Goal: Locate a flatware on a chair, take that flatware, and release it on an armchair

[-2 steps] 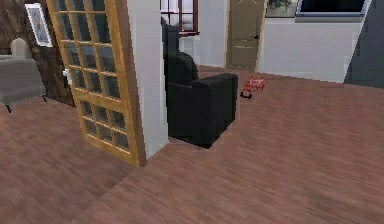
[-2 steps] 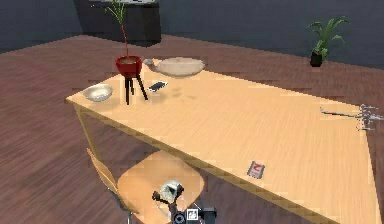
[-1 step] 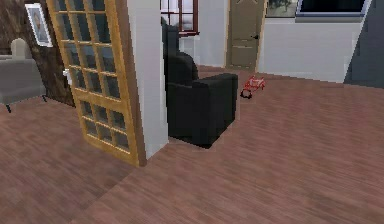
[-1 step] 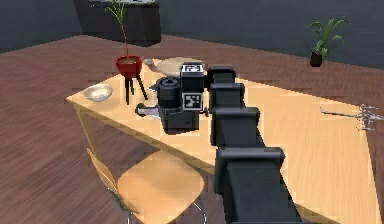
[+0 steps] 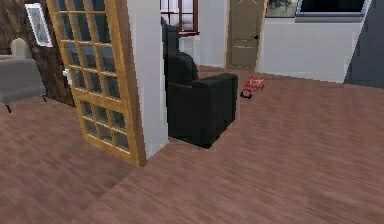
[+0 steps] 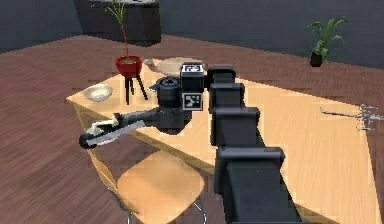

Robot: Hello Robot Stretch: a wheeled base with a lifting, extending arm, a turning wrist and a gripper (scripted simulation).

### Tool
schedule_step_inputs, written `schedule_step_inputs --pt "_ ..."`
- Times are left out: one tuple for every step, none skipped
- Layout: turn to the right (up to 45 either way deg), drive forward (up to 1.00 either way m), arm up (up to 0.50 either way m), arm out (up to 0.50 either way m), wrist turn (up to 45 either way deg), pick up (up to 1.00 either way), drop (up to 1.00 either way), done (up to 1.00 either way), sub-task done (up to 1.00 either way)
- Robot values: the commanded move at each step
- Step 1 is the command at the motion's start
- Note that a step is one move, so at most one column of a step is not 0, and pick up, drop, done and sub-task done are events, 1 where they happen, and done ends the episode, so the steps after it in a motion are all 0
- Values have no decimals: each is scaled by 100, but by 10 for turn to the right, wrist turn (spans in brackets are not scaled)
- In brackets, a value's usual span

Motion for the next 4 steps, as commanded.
schedule_step_inputs --pt "0 0 0 0 -450 0 0 0 0" --pt "0 0 0 0 -210 0 0 0 0" --pt "0 0 0 -18 0 0 0 0 0" --pt "-450 0 0 0 0 0 0 0 0"
